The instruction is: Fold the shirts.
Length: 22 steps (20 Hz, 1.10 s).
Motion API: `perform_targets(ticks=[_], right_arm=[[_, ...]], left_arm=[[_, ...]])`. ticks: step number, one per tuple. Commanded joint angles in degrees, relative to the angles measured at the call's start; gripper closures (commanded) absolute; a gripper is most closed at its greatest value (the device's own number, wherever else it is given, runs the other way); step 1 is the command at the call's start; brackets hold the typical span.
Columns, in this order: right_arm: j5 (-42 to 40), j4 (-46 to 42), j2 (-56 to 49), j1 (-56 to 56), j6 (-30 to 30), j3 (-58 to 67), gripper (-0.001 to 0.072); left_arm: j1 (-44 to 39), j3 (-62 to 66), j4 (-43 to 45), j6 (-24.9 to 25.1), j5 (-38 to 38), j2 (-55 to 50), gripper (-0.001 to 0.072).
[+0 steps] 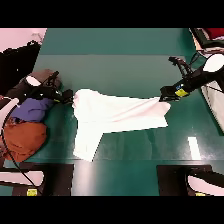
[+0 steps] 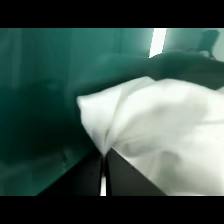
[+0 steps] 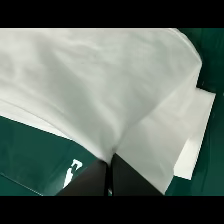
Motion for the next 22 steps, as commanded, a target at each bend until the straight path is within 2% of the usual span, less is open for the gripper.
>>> perform_targets(ticks=[1, 7, 12, 18, 22], right_arm=[[1.0, -0.1, 0.0, -1.5, -0.7, 4.2, 0.0698], [7.5, -0.1, 0.2, -6.4, -1.2, 26.5, 0.0698], [13.5, -0.1, 0.8, -7.0, -1.7, 44.8, 0.0698], [7.2, -3.4, 16.6, -7.0, -1.7, 36.7, 0.0698], [9.4, -5.7, 20.3, -7.0, 0.0, 40.0, 0.0698]], left_arm=[[1.4, 5.1, -0.7, -0.1, -2.9, 2.5, 0.0682], [6.8, 24.1, -0.5, 0.0, -4.5, 22.6, 0.0682], [6.9, 41.1, -0.1, 0.3, -6.1, 35.1, 0.0682], [6.9, 58.2, 0.2, -1.0, -7.8, 38.8, 0.0683], [6.9, 62.4, 0.1, -1.8, -6.5, 38.8, 0.0683]])
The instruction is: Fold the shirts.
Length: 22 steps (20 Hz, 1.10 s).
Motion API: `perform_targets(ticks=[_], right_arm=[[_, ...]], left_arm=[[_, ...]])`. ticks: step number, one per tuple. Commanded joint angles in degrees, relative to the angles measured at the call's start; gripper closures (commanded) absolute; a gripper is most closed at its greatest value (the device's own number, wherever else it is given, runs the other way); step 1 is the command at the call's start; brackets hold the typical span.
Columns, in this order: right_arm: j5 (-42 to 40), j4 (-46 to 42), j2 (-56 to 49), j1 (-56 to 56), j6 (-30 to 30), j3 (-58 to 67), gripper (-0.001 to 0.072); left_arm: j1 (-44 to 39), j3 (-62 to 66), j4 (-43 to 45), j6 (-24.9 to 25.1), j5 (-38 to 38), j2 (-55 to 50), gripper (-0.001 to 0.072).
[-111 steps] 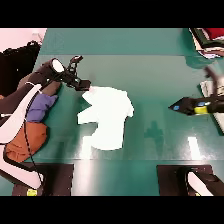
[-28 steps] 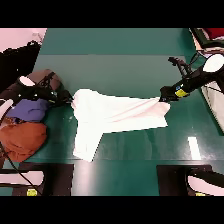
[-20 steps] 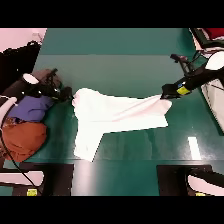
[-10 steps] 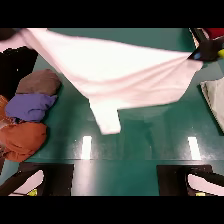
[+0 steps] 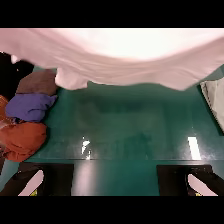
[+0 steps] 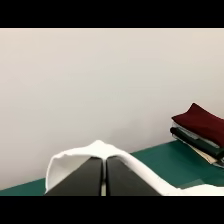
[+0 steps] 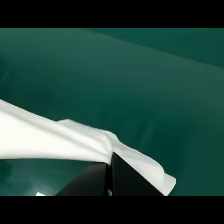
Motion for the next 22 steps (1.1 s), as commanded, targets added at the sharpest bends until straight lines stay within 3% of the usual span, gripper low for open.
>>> perform_targets(ticks=[1, 4, 8, 15, 19, 21, 22], right_arm=[[2.7, -1.8, 2.5, 0.0, 2.4, 2.2, 0.0698], [9.3, -1.8, -1.7, 0.0, 5.0, -0.3, 0.0698], [10.7, -2.3, -10.6, 0.0, 5.3, -11.6, 0.0698], [-5.6, -2.2, -28.6, -0.1, 2.7, -24.3, 0.0698], [-10.7, -2.1, -38.1, -0.1, 2.7, -19.4, 0.0697], [-11.3, -2.1, -41.8, -0.1, 2.7, -14.6, 0.0697], [-11.5, -2.1, -43.1, -0.2, 2.7, -12.4, 0.0676]], left_arm=[[0.1, 3.3, 0.2, -0.7, 0.5, 0.2, 0.0683], [0.1, -3.3, 0.3, -0.7, 1.0, -0.4, 0.0683], [-1.1, -14.6, 1.3, -0.5, -1.7, -7.2, 0.0684], [-14.3, -21.4, 11.0, 1.1, -0.2, -36.7, 0.0682], [-14.8, -21.4, 11.5, 0.1, 7.1, -50.5, 0.0681], [-13.7, -21.4, 11.5, -2.8, 7.3, -52.9, 0.067], [-13.0, -21.4, 11.5, -3.5, 6.8, -53.1, 0.0426]])
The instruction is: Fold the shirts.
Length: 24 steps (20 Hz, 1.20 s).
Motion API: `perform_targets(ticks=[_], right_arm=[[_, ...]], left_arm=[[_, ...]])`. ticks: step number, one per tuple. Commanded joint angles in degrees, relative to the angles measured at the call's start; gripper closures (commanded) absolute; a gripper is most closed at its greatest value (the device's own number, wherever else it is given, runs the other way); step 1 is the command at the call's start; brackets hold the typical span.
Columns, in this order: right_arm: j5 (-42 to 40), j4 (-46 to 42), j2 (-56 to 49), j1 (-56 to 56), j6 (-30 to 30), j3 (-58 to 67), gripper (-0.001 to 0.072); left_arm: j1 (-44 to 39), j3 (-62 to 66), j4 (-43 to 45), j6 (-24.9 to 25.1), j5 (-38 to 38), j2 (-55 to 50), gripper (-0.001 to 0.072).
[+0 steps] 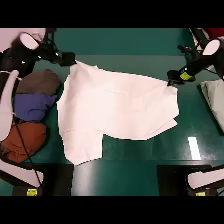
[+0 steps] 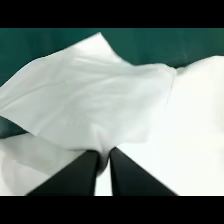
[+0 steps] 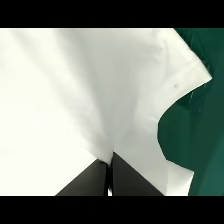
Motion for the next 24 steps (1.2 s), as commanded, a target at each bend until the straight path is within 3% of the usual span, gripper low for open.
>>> perform_targets(ticks=[1, 2, 7, 11, 18, 24], right_arm=[[-2.5, 0.4, -6.1, -0.5, -0.2, 6.8, 0.0485], [-1.9, 0.7, -7.0, -0.5, -0.1, 9.2, 0.0314], [5.8, 1.8, -3.5, -3.5, -3.4, 11.2, 0.0331], [4.5, 10.8, 7.3, -7.6, -6.2, -3.8, 0.0331], [-0.6, 11.1, 24.2, -11.9, -7.6, -26.1, 0.0331], [-1.1, 11.1, 30.2, -12.9, -7.7, -32.7, 0.0331]], left_arm=[[1.5, 0.2, 0.7, -3.1, 0.5, -4.7, 0.0149], [2.6, 1.1, 0.7, -3.8, -2.1, -4.5, 0.0155], [10.6, 2.4, 1.4, -3.7, -20.8, 1.7, 0.0175], [12.7, -15.4, 6.6, -3.7, -20.1, 15.2, 0.0175], [12.7, -53.5, 7.8, -5.7, -18.2, 38.2, 0.0174], [12.7, -66.0, 2.3, -5.6, -12.6, 41.7, 0.0173]])
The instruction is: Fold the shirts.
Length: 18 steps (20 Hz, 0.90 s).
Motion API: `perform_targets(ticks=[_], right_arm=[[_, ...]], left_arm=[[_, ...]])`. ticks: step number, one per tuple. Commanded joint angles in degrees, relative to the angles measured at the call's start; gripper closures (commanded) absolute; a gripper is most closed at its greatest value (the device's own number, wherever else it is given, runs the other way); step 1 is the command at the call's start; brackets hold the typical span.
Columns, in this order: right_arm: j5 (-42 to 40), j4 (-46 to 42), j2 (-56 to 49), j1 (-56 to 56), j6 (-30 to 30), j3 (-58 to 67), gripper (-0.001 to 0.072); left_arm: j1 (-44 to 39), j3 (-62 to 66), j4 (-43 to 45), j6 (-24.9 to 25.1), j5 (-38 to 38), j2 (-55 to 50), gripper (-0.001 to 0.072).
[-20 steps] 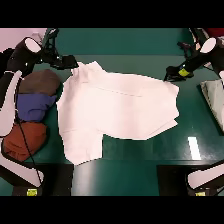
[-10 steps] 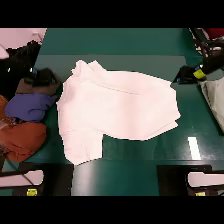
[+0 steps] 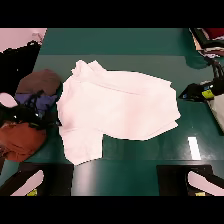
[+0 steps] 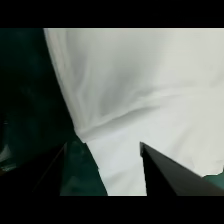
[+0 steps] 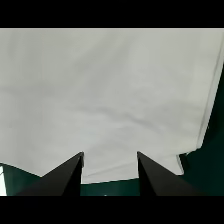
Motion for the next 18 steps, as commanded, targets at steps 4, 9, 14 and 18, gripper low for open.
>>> perform_targets(ticks=[4, 9, 14, 18], right_arm=[[-0.3, 0.2, 4.4, -0.3, -0.1, -3.1, 0.0331], [0.2, 0.2, 5.1, -0.3, -0.1, -3.1, 0.0331], [4.3, -0.4, 5.2, -3.4, -0.5, -3.6, 0.0331], [2.7, -0.4, 7.5, -13.3, -0.5, -14.4, 0.0331]], left_arm=[[0.0, -9.8, -3.8, 0.1, 9.3, 1.7, 0.0173], [0.0, -11.2, -4.9, 0.2, 11.8, 1.7, 0.0176], [0.0, -9.7, -11.1, 2.1, 12.0, 1.7, 0.0682], [0.0, -3.8, -11.5, 3.3, 8.4, 1.7, 0.0682]])
